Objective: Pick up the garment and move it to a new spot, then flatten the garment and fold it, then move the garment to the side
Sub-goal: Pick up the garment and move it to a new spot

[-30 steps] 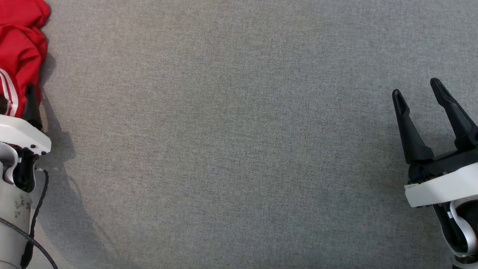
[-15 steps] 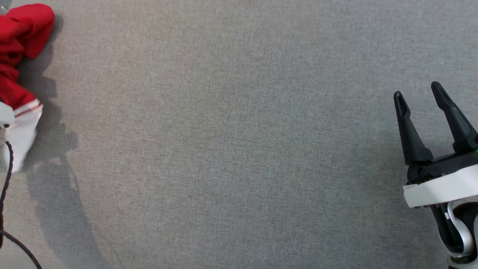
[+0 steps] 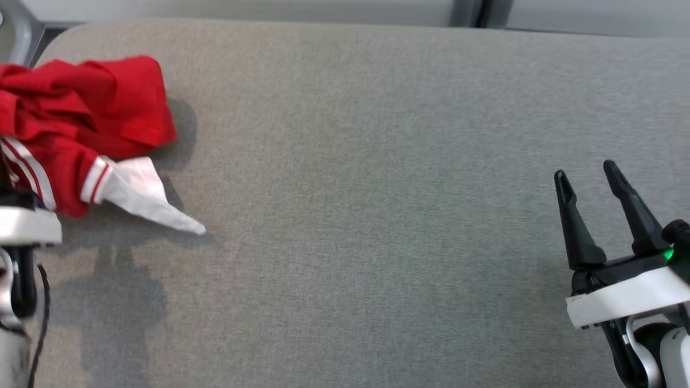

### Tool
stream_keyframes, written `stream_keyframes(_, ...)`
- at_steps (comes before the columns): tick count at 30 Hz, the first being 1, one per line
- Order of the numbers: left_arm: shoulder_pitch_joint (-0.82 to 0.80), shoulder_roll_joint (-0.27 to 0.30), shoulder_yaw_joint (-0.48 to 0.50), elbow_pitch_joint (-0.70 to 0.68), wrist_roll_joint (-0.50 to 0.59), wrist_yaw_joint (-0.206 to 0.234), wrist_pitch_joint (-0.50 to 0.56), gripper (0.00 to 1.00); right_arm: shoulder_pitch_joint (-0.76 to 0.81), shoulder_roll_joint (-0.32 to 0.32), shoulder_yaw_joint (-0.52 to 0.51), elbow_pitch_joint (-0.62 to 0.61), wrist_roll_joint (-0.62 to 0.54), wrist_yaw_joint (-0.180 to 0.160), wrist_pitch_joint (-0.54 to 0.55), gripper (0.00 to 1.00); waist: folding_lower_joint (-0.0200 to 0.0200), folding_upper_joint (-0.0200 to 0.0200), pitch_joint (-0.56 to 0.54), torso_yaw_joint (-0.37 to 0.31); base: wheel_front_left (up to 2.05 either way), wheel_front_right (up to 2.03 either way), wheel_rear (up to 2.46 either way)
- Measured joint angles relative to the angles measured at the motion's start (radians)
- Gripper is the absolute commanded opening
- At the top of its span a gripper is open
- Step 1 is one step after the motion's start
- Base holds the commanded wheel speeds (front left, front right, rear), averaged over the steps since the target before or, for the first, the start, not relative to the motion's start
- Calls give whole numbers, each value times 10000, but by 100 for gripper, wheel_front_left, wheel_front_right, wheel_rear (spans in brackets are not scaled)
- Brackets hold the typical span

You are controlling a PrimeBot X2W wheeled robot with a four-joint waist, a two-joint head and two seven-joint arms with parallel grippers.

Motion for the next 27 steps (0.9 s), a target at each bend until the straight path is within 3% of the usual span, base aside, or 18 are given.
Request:
stream_keyframes(6, 2627, -311, 6, -3254, 313, 1007, 543, 0, 472, 109, -4, 84, 27, 0, -65, 100, 0, 0, -715, -528, 0, 0, 0)
stream_keyframes(11, 3847, -483, -270, -4863, 506, 1346, 980, 0, 593, 123, -31, 59, 56, 0, -61, 100, 0, 0, -1019, -861, 0, 0, 0)
stream_keyframes(19, 4099, -543, -1434, -6038, 861, 1141, 1693, 0, 593, 130, 100, -82, 109, 0, -48, 100, 0, 0, -1053, -1465, 0, 0, 0)
stream_keyframes(27, 2735, -846, -2972, -5981, 1225, 389, 2226, 0, 262, 301, 272, -146, 199, 0, -232, 100, 0, 0, -629, -2527, 0, 0, 0)
